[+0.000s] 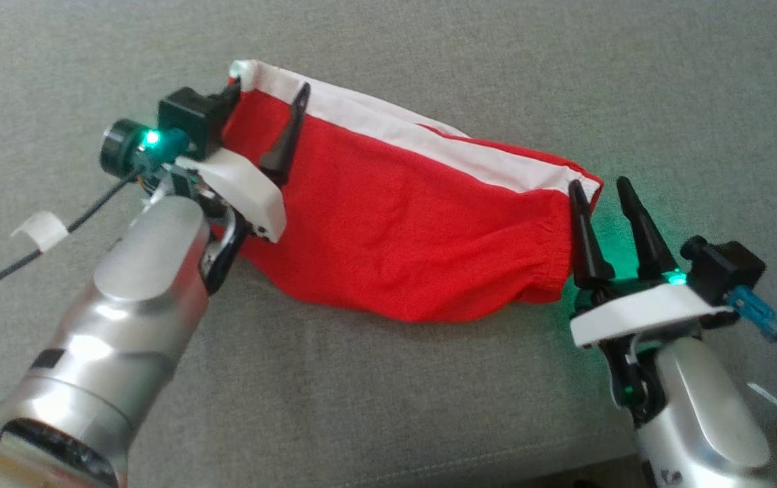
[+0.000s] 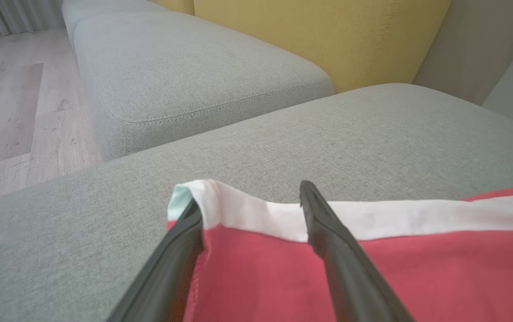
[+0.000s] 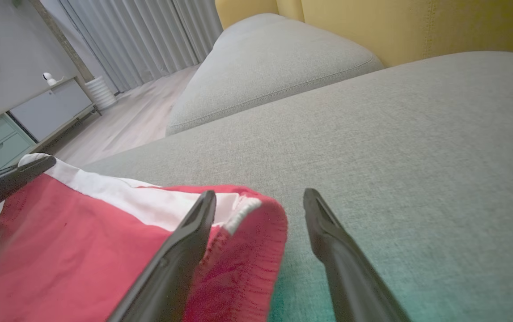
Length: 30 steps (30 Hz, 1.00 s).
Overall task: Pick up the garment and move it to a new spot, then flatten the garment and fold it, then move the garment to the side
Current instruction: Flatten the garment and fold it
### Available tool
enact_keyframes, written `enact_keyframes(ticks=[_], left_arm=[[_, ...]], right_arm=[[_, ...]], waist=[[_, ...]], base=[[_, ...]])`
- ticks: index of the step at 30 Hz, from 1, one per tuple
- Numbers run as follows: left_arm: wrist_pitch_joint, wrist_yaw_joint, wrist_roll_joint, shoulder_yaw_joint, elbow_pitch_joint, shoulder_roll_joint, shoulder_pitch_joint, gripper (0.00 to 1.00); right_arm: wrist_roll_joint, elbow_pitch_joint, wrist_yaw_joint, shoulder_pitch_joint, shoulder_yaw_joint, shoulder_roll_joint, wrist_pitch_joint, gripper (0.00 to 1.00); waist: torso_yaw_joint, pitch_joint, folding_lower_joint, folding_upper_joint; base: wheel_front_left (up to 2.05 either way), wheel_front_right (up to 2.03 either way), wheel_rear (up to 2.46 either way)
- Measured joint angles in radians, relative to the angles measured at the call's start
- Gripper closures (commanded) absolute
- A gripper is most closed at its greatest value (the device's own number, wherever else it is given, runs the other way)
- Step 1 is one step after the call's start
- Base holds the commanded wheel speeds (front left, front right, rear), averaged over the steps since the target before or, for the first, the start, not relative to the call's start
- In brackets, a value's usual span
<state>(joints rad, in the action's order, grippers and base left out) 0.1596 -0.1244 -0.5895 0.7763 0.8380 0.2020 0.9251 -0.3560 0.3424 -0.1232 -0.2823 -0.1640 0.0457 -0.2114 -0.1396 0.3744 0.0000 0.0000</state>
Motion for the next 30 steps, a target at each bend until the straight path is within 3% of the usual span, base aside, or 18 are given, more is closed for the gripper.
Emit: enact_keyframes(ticks=[15, 24, 30], left_arm=[[-0.031, 0.017, -0.036, 0.035, 0.024, -0.002, -0.073, 0.0], [-0.132, 0.063, -0.156, -0.013, 0.056, 0.003, -0.217, 0.0], [-0.182, 0.063, -0.209, -0.038, 0.038, 0.004, -0.228, 0.0]], right_arm=[[0.091, -0.118, 0.0, 0.138, 0.114, 0.0, 0.055, 0.0], [0.129, -0.255, 0.0, 0.222, 0.159, -0.001, 0.122, 0.0], [0.132, -0.33, 0.0, 0.25, 0.176, -0.001, 0.152, 0.0]], waist=[[0.039, -0.094, -0.0001, 0.0], [0.043, -0.142, -0.0001, 0.0], [0.033, -0.139, 0.0, 0.0]], base=[[0.0, 0.0, 0.0], [0.0, 0.0, 0.0], [0.0, 0.0, 0.0]])
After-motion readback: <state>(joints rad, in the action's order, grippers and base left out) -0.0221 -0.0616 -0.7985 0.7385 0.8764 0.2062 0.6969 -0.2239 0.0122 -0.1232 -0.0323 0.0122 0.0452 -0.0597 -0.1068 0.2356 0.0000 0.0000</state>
